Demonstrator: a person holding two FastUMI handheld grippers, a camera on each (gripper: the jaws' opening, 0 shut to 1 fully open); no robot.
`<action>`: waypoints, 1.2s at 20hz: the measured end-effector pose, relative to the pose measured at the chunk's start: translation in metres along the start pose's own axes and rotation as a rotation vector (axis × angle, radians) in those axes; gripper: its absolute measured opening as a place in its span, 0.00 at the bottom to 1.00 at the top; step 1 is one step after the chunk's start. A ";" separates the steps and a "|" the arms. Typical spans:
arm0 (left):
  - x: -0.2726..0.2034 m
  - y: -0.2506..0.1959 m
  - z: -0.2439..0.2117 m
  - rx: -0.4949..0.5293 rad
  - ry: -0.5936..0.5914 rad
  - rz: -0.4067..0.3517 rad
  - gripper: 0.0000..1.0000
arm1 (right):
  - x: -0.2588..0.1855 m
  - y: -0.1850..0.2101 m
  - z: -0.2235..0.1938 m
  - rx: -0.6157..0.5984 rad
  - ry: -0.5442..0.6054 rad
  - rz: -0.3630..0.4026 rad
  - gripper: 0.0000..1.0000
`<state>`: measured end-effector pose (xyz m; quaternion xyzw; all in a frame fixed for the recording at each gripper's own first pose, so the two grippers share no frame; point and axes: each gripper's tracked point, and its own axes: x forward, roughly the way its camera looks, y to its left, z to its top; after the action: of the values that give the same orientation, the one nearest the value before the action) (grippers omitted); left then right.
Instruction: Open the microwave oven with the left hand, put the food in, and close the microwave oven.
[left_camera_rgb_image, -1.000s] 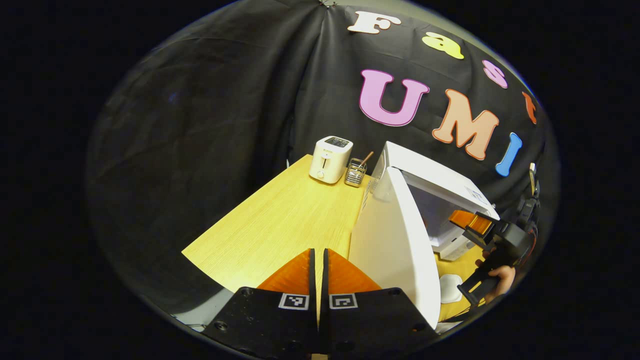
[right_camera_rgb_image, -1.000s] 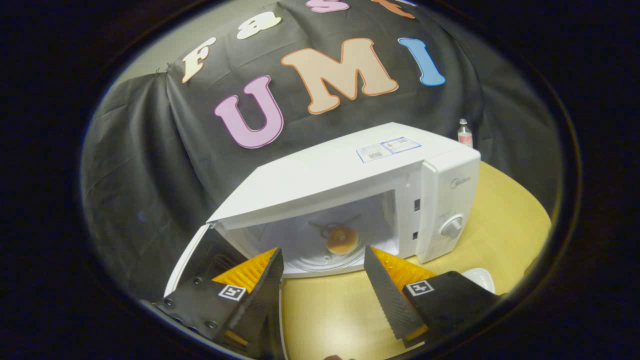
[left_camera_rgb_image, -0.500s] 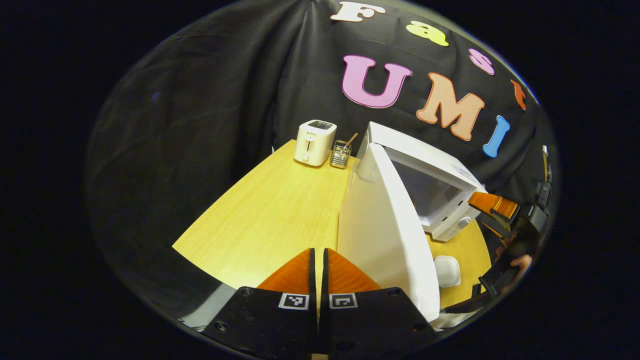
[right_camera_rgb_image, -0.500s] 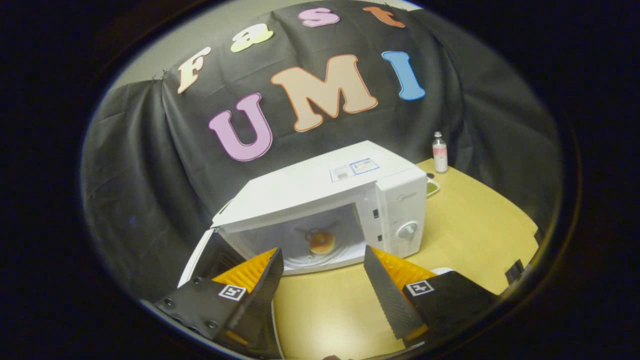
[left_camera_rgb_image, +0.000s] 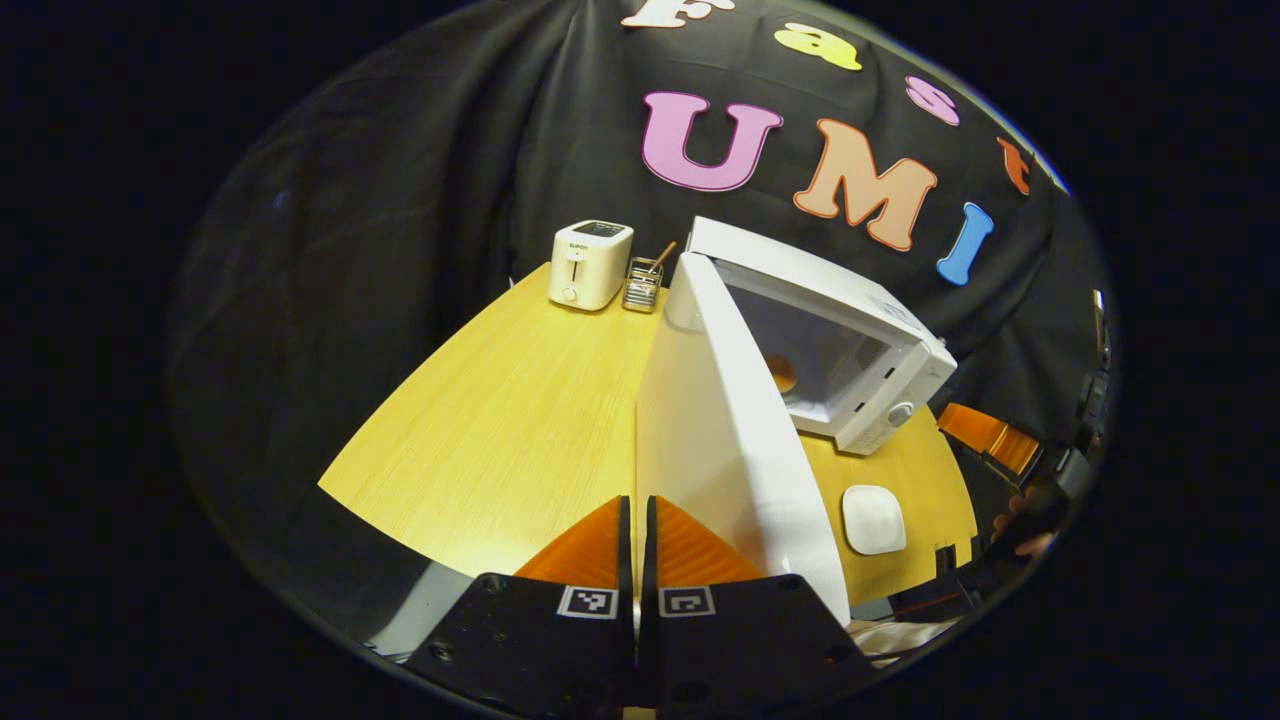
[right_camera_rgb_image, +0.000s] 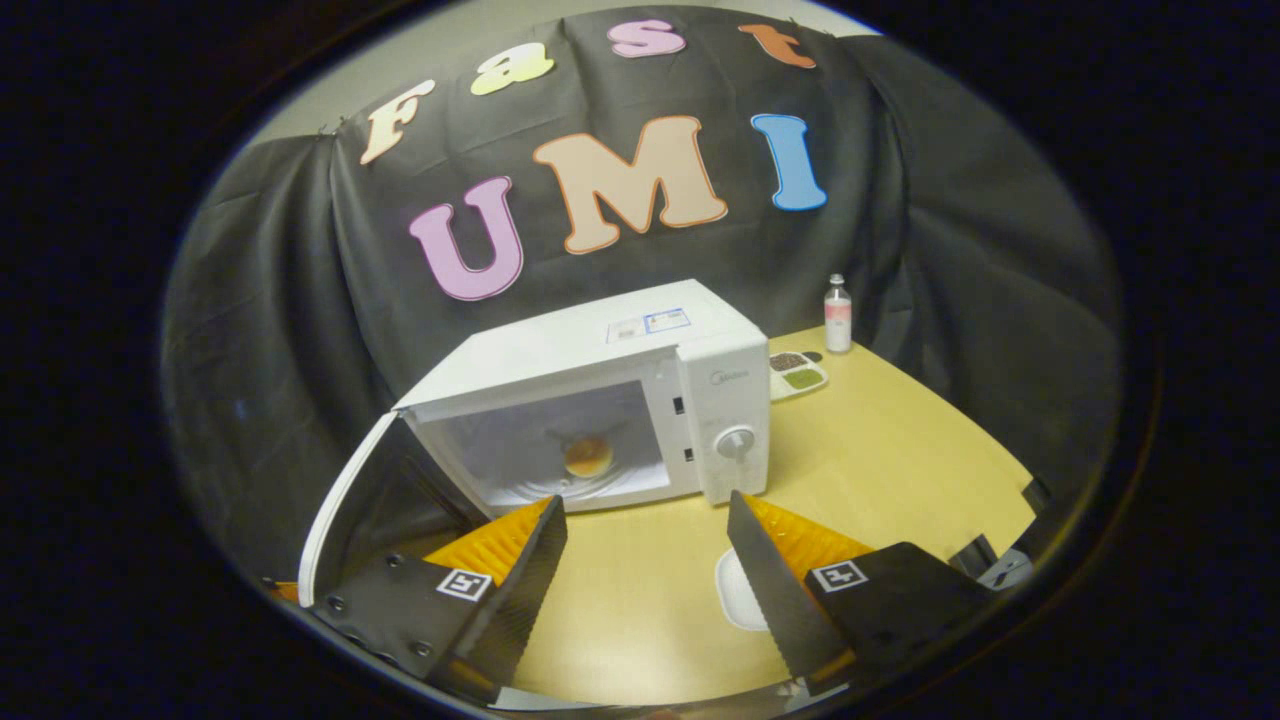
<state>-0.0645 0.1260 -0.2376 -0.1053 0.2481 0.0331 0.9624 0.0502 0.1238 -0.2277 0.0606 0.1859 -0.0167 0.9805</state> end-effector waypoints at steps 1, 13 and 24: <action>0.002 -0.008 -0.003 0.009 0.007 -0.008 0.01 | -0.001 -0.006 0.003 -0.008 0.001 -0.003 0.91; 0.028 -0.143 -0.010 0.190 0.052 -0.176 0.01 | -0.022 -0.119 0.024 -0.020 0.003 -0.099 1.00; 0.093 -0.245 0.022 0.316 0.009 -0.287 0.01 | -0.021 -0.177 0.045 0.014 -0.034 -0.152 1.00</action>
<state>0.0560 -0.1073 -0.2178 0.0126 0.2371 -0.1443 0.9606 0.0374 -0.0576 -0.1981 0.0527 0.1730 -0.0932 0.9791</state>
